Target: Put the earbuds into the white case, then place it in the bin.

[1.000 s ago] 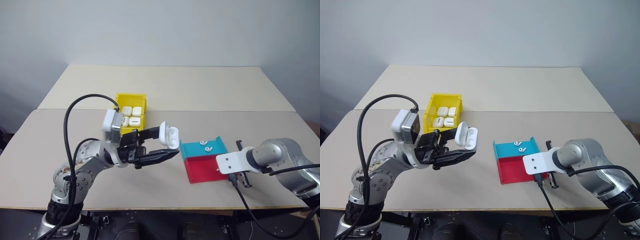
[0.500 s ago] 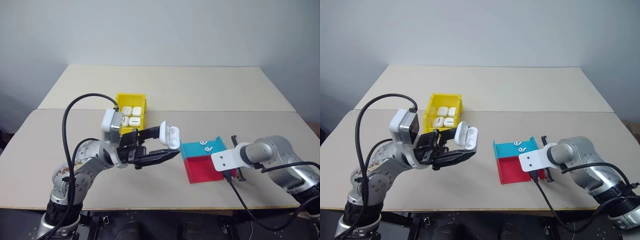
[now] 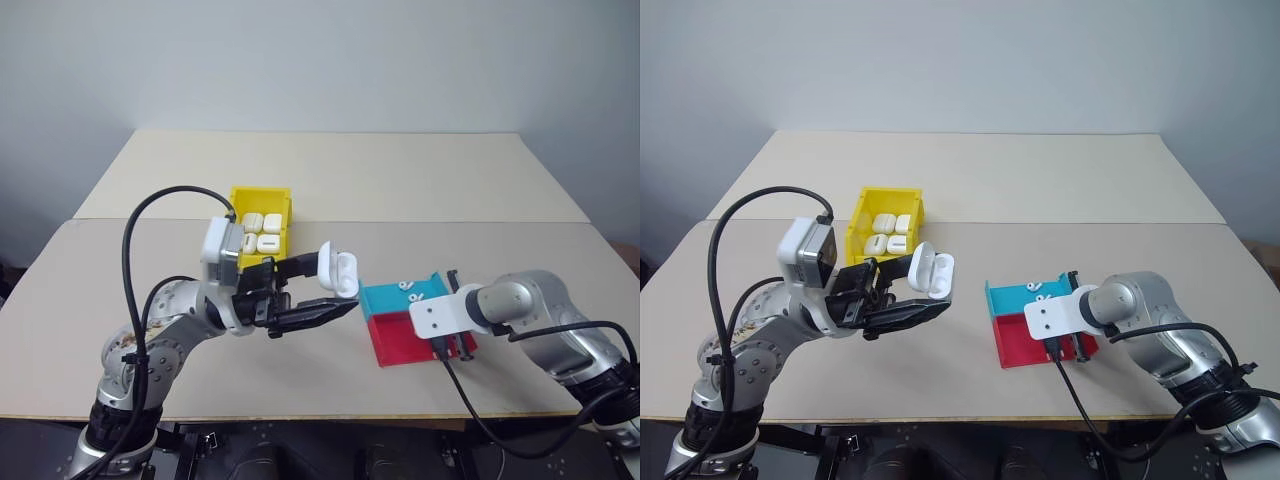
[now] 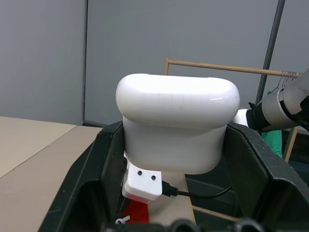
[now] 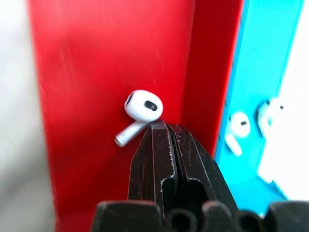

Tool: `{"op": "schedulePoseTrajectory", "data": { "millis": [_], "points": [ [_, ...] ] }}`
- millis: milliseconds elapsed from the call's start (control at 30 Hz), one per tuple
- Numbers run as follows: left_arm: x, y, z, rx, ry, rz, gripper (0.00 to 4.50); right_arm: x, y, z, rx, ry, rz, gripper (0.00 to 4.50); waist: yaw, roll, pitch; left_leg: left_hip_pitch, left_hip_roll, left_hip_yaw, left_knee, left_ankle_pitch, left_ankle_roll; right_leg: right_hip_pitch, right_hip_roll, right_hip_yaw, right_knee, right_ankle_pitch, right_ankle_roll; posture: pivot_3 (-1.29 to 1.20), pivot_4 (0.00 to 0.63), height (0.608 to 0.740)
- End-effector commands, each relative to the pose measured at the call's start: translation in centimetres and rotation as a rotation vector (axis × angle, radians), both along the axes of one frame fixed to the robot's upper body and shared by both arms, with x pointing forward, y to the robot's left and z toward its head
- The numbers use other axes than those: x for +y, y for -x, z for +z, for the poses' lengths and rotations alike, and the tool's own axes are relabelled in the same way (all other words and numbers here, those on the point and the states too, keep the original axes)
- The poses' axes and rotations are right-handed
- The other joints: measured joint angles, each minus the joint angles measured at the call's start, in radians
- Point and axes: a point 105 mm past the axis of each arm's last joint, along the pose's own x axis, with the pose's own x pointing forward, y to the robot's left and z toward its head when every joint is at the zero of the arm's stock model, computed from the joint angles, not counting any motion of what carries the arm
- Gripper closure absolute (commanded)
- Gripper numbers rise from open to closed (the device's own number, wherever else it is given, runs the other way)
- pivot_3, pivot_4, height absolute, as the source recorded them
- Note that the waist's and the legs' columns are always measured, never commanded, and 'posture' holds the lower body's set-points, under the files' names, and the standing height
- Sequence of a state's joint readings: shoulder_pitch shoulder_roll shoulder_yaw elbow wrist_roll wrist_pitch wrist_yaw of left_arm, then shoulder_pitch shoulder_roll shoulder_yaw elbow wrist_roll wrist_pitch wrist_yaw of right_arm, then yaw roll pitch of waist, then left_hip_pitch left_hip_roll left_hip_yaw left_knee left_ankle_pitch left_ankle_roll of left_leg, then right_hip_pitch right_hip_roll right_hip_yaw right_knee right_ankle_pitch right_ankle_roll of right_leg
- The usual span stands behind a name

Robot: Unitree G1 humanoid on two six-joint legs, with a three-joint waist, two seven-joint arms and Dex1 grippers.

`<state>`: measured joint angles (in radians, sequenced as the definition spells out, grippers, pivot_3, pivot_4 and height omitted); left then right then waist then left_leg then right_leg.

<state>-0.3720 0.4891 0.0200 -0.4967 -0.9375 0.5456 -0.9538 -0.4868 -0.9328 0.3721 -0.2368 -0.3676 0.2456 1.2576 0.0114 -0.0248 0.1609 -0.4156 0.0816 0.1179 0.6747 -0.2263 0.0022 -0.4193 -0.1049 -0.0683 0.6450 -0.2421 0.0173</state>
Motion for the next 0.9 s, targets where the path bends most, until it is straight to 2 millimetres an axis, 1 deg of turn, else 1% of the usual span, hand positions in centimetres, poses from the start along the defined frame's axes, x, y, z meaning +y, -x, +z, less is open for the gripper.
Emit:
{"op": "schedulePoseTrajectory", "data": {
  "millis": [33,133,200,300,400,500,600,700,900],
  "points": [
    [0.0,0.7,0.7,-0.047,0.011,-0.013,1.72,0.2,0.2,1.3,-0.028,-0.028,0.004,4.46,0.0,0.0,0.0,0.0,0.0,0.0,0.0,0.0,0.0,0.0,0.0,0.0,0.0,0.0,0.0,0.0,0.15,0.74],
    [0.0,0.6,0.7,-0.047,0.01,-0.015,1.72,0.2,0.3,1.4,-0.028,-0.033,0.005,4.46,0.0,0.0,0.0,0.0,0.0,0.0,0.0,0.0,0.0,0.0,0.0,0.0,0.0,0.0,0.0,0.0,0.15,0.74],
    [0.0,0.6,0.7,-0.046,0.009,-0.016,1.72,0.1,-0.2,1.7,-0.048,-0.043,-0.005,4.46,0.0,0.0,0.0,0.0,0.0,0.0,0.0,0.0,0.0,0.0,0.0,0.0,0.0,0.0,0.0,0.0,0.15,0.74],
    [0.0,0.5,0.6,-0.047,0.006,-0.018,1.72,0.2,-0.8,3.1,-0.071,-0.095,-0.004,4.46,0.0,0.0,0.0,0.0,0.0,0.0,0.0,0.0,0.0,0.0,0.0,0.0,0.0,0.0,0.0,0.0,0.15,0.74],
    [0.0,0.4,0.6,-0.048,0.002,-0.02,1.72,0.1,-1.0,4.6,-0.063,-0.135,0.005,3.82,0.0,0.0,0.0,0.0,0.0,0.0,0.0,0.0,0.0,0.0,0.0,0.0,0.0,0.0,0.0,0.0,0.15,0.74],
    [0.0,0.3,0.6,-0.05,-0.001,-0.023,1.72,0.0,-0.4,5.9,0.029,-0.177,0.042,2.87,0.0,0.0,0.0,0.0,0.0,0.0,-0.001,0.0,0.0,0.0,0.0,0.0,0.0,0.0,0.0,0.0,0.15,0.74],
    [0.1,0.2,0.6,-0.052,-0.007,-0.025,1.72,0.1,0.7,6.0,0.167,-0.182,0.085,1.86,0.0,0.0,0.0,0.0,0.0,0.0,0.0,-0.001,0.002,0.0,0.0,0.0,-0.001,0.0,0.0,0.0,0.15,0.74],
    [0.1,0.3,0.6,-0.056,-0.009,-0.026,1.72,0.2,1.2,5.6,0.231,-0.161,0.124,1.86,0.0,0.0,0.0,0.0,0.0,0.0,0.0,-0.002,0.003,0.0,0.0,0.0,-0.001,0.0,0.0,0.0,0.15,0.74],
    [0.2,0.5,0.6,-0.057,-0.011,-0.018,1.72,0.8,1.0,4.6,0.254,-0.132,0.135,1.86,0.0,0.0,0.0,0.0,0.0,0.0,0.0,-0.002,0.003,0.0,0.0,0.0,0.0,0.0,0.0,0.0,0.15,0.74]
  ]
}}
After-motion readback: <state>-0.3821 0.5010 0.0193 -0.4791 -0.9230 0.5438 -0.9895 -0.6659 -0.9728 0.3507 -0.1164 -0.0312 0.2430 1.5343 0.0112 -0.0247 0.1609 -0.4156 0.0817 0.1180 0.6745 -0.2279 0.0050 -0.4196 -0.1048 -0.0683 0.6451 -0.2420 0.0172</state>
